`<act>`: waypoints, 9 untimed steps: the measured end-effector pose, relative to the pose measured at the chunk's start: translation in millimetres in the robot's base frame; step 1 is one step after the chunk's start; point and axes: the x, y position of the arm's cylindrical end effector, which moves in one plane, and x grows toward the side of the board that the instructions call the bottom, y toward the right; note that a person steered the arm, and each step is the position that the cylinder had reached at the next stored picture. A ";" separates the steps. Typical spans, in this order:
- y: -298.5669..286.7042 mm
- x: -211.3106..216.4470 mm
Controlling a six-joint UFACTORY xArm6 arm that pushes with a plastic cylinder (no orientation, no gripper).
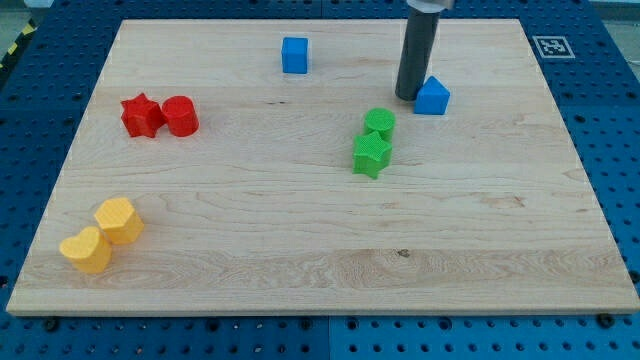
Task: Push the blue triangle towards bottom right corner
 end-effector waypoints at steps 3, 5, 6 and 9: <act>45.6 -5.4; 49.8 28.2; 49.8 72.2; 49.8 187.6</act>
